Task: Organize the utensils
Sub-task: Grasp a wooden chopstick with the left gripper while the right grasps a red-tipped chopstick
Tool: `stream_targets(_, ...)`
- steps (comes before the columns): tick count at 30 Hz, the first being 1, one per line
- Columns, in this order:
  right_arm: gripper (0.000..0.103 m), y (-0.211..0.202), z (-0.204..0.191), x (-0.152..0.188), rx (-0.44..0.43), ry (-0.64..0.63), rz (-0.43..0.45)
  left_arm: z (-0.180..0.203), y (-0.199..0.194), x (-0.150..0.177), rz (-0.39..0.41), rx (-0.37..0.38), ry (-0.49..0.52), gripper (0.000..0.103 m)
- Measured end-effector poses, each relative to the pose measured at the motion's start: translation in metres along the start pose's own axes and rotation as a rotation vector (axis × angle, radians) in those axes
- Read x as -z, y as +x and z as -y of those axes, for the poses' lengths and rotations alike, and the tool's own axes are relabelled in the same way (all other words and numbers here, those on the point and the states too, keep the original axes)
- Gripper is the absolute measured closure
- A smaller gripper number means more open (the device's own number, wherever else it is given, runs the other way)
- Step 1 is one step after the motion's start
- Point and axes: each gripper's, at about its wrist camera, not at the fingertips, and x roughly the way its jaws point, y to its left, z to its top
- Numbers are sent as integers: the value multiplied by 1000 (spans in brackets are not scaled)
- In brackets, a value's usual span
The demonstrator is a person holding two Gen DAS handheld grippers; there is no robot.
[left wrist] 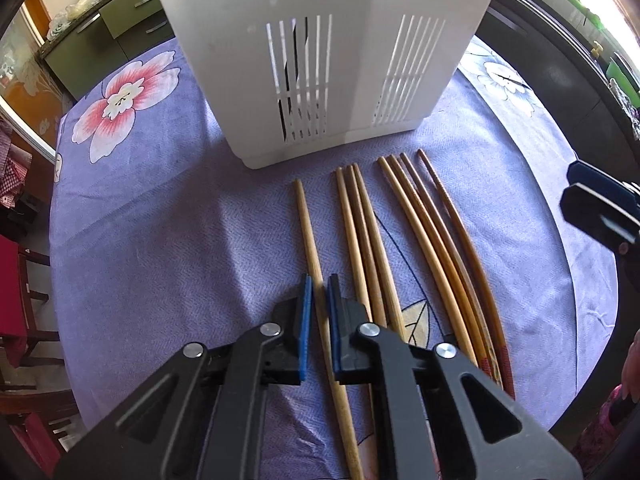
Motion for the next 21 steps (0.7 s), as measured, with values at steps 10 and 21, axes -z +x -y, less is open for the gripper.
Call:
stream_targets(10,79,58,-17,-4,7,-52,-188,-24,-3,6,-5,-12,-29,95)
stream_targets(21,87,71,-38,0,90,-107,-229,-22,-5,8,6,-10,-25,95)
